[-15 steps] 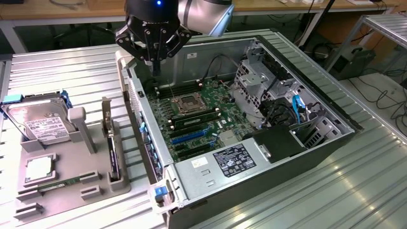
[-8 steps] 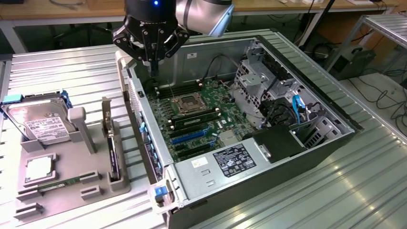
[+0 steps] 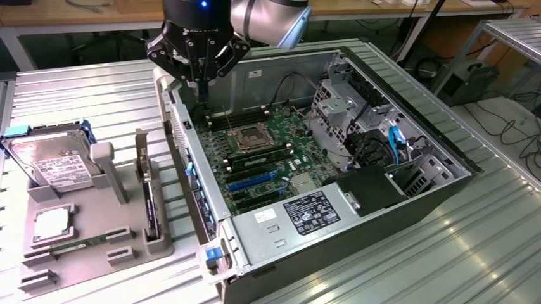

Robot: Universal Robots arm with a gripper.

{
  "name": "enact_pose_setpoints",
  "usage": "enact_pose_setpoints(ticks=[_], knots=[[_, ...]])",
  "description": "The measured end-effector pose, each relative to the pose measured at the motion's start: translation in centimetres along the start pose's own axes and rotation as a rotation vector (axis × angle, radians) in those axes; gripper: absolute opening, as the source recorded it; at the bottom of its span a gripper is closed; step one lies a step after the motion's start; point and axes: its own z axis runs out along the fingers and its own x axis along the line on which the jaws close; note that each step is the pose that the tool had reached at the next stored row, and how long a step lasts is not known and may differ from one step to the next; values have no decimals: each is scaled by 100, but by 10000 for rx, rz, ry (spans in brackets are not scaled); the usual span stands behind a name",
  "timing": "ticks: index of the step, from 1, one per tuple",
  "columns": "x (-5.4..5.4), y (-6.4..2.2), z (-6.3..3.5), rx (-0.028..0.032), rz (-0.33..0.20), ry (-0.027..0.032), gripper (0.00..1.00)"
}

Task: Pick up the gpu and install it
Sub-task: 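Reach for the gpu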

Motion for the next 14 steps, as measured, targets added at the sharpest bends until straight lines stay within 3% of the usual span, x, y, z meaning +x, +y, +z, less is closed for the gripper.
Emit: enact_pose_setpoints(ticks=[14], knots=[[57, -4, -1, 0, 1, 0, 11]])
